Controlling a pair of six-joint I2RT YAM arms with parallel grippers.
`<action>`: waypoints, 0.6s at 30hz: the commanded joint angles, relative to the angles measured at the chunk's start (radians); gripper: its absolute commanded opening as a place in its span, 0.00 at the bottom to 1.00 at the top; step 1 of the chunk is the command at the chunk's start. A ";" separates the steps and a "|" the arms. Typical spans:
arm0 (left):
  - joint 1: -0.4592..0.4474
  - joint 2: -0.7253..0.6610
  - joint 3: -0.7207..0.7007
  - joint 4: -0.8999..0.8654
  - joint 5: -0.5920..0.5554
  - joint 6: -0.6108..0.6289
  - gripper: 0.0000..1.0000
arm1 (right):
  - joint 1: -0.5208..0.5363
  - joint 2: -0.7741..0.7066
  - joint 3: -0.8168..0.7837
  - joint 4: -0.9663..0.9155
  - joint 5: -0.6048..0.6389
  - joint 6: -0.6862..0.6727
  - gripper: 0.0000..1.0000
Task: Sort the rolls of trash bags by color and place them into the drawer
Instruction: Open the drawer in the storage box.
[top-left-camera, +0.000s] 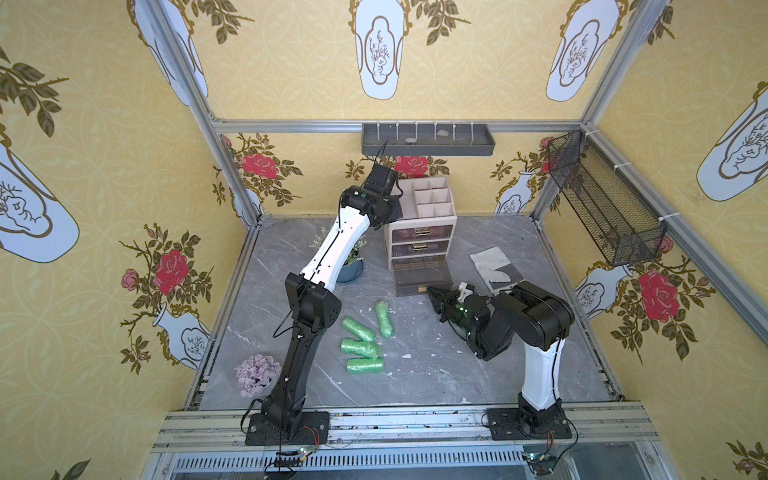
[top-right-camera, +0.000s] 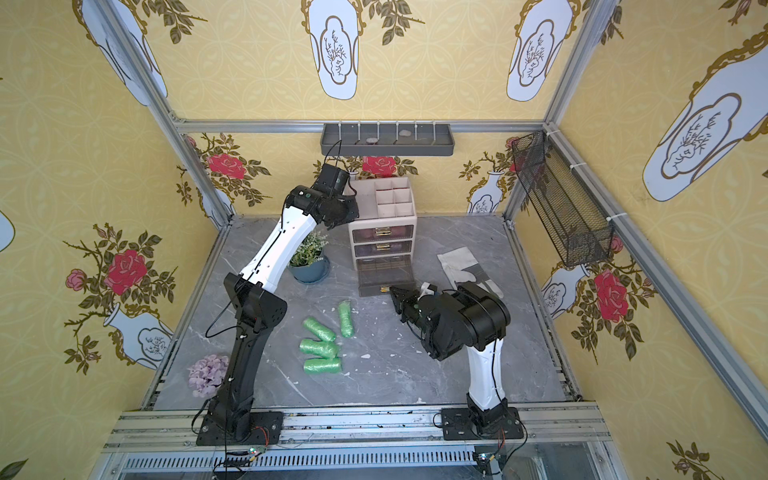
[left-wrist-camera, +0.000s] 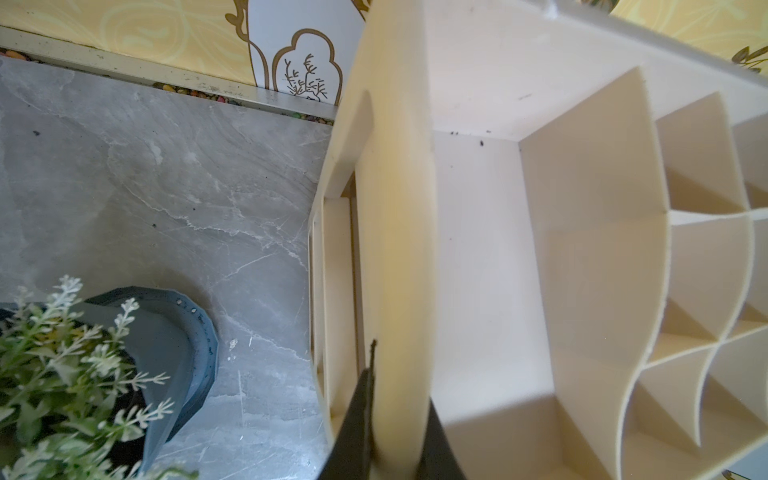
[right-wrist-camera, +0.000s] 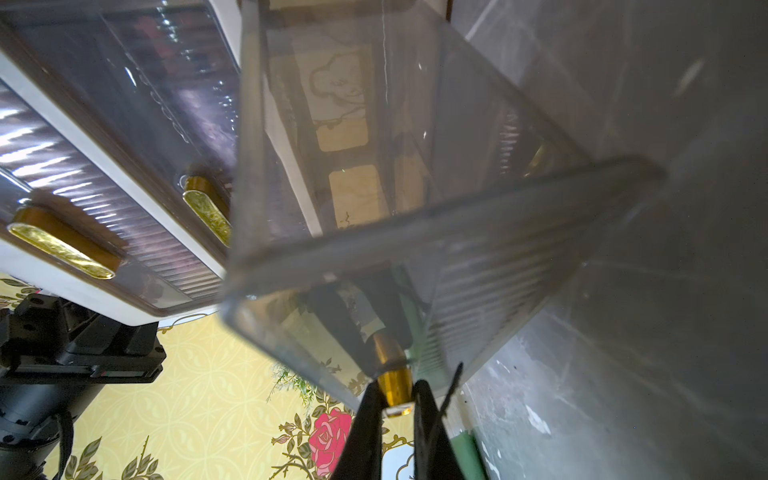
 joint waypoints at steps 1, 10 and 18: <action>-0.002 0.025 -0.011 -0.105 0.072 -0.047 0.04 | 0.002 -0.025 0.003 -0.028 -0.022 -0.008 0.06; -0.002 0.001 -0.042 -0.091 0.071 -0.039 0.35 | -0.006 -0.044 0.001 -0.033 -0.030 -0.022 0.29; 0.001 -0.037 -0.078 -0.078 0.060 -0.029 0.46 | -0.013 -0.078 -0.022 -0.037 -0.037 -0.029 0.38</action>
